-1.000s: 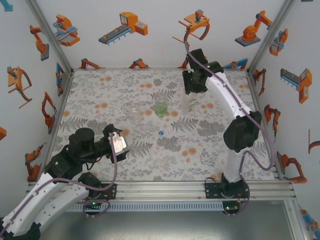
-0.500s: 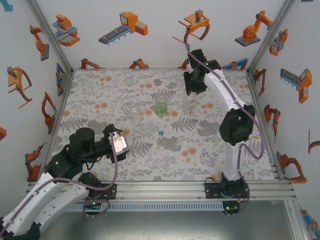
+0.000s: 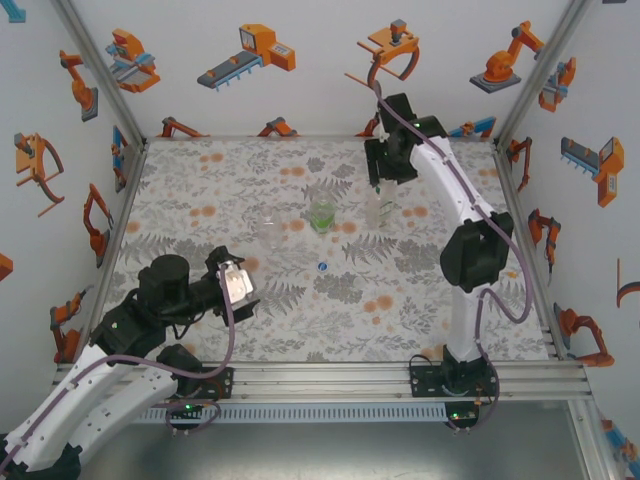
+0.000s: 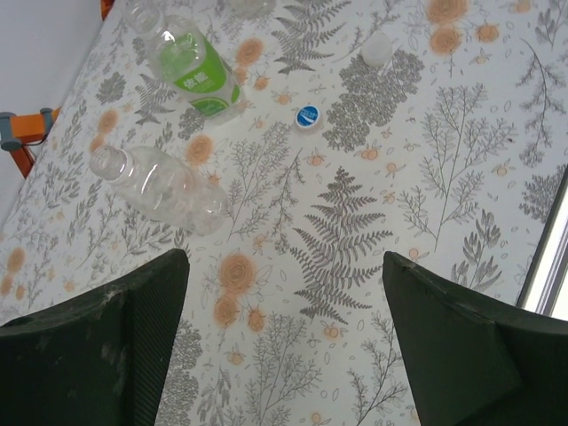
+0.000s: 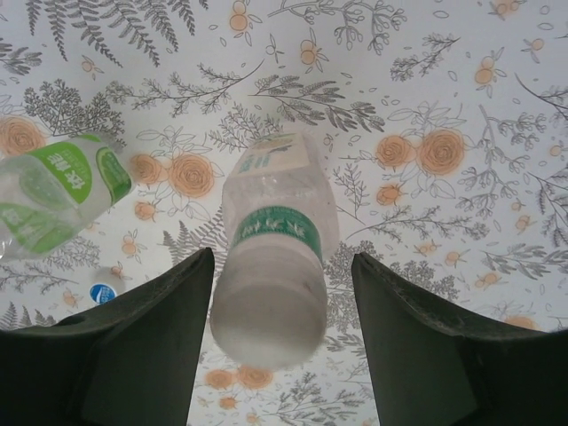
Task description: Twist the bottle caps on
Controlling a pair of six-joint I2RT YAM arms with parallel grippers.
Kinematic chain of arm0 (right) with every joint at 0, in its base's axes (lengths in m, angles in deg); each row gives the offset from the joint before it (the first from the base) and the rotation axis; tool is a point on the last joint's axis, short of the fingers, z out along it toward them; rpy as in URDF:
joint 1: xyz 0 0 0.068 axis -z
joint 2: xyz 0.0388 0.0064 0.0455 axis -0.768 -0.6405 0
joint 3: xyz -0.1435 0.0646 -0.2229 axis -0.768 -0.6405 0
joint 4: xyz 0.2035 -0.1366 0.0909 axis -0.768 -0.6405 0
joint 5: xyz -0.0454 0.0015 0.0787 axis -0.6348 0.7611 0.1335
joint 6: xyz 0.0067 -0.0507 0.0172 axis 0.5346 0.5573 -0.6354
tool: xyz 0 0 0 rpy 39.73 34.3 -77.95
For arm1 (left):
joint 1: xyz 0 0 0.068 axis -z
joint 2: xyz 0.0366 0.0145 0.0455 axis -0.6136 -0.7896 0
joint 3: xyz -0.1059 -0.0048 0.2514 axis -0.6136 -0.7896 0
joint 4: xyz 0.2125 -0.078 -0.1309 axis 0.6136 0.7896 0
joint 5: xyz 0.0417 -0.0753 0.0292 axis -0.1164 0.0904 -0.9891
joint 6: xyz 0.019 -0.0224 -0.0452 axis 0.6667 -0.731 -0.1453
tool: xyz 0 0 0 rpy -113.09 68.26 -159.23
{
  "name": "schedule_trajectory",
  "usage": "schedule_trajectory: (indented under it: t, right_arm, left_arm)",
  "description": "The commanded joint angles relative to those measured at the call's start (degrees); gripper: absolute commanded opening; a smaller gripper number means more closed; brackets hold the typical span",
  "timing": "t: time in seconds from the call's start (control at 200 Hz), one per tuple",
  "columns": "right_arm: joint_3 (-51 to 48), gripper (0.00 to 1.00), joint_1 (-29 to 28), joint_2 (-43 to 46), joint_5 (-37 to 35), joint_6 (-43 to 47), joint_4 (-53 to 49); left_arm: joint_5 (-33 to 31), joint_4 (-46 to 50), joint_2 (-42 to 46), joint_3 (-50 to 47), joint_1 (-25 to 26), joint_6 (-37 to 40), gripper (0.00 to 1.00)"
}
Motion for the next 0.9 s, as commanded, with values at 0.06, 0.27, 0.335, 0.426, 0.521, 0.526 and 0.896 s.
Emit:
schedule_trajectory:
  t: [0.06,0.27,0.335,0.426,0.521,0.526,0.896]
  right_arm:
    - [-0.34,0.60,-1.88,9.21,-1.57,0.98,-0.29]
    - [-9.75,0.60,-6.27,18.09,2.53,1.74,7.25]
    - [-14.94,0.60,-7.55,21.22,4.40,1.56,11.06]
    - [-23.17,0.60,-9.34,26.01,9.25,3.18,18.61]
    - [-34.17,0.60,-11.44,31.54,11.19,5.01,30.29]
    - [-34.65,0.60,-11.54,31.89,11.18,5.04,31.08]
    - [-62.67,0.65,-15.11,36.44,16.06,7.14,70.24]
  left_arm:
    - [-1.36,-7.72,2.07,-2.11,-0.85,-7.23,0.85]
    - [-2.27,-14.54,4.57,-4.09,-6.38,-18.24,0.85]
    - [-1.00,-13.39,3.18,-2.43,-8.95,-21.42,0.85]
    - [4.46,-12.39,1.91,-1.26,-11.71,-21.87,0.85]
    - [6.27,-17.21,3.92,-3.58,-12.29,-23.89,0.88]
    - [6.32,-17.43,4.02,-3.76,-12.29,-23.99,0.89]
    - [-1.11,-31.98,16.54,-13.73,-12.40,-23.19,0.97]
